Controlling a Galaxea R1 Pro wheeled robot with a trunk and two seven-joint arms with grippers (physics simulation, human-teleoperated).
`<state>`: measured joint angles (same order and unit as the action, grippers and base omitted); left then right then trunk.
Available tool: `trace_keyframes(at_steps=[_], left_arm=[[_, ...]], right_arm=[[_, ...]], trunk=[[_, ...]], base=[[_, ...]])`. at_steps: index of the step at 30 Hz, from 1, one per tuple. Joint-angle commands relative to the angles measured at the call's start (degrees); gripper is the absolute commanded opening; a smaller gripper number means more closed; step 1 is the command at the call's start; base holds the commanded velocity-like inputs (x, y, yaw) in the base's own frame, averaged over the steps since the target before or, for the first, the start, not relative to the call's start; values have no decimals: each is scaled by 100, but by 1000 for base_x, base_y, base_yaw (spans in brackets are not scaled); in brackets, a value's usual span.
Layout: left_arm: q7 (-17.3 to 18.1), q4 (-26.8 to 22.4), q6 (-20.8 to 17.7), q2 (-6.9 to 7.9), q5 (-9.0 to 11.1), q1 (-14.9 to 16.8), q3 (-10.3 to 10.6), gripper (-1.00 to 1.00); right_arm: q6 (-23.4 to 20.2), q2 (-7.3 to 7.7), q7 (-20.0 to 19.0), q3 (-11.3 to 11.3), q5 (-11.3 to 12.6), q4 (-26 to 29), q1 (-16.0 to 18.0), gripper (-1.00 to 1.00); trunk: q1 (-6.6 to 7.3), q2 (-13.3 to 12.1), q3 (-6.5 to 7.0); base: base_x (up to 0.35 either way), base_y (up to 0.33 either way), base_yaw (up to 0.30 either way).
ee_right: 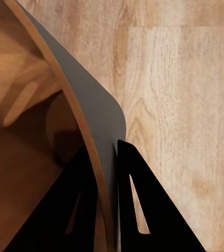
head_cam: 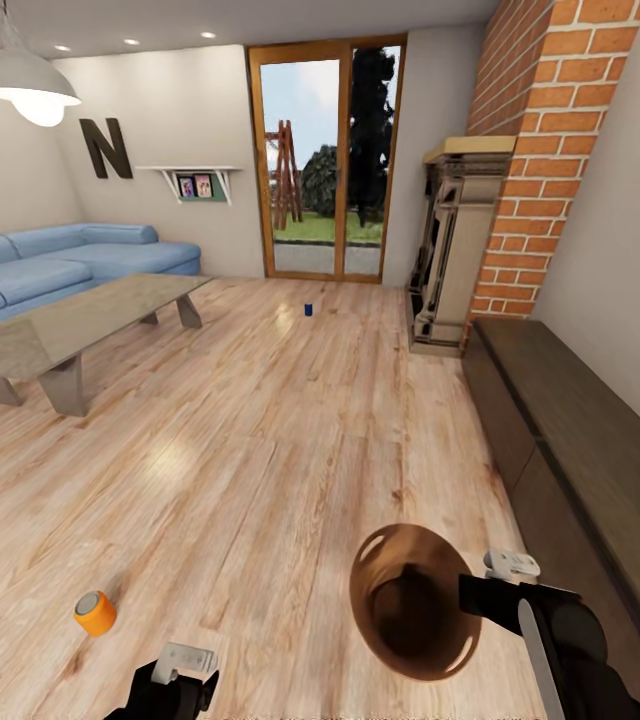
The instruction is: Put the three can of soda from the living room inside the tash can in the kitchen.
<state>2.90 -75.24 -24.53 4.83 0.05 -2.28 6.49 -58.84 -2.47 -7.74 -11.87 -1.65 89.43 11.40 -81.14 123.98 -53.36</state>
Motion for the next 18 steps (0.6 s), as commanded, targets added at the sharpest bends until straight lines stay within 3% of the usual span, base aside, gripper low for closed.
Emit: trace_keyframes(at_steps=[1, 18], left_arm=[[-13, 0, 0, 0, -2, 0, -4, 100], [-43, 124, 23, 2, -25, 0, -59, 100]], right_arm=[[-5, -2, -26, -1, 130, 3, 2, -100], [-28, -7, -17, -17, 121, 16, 2, -100]], trunk=[[0, 0, -9], [0, 0, -168]], base=[[0, 0, 0], [0, 0, 0]])
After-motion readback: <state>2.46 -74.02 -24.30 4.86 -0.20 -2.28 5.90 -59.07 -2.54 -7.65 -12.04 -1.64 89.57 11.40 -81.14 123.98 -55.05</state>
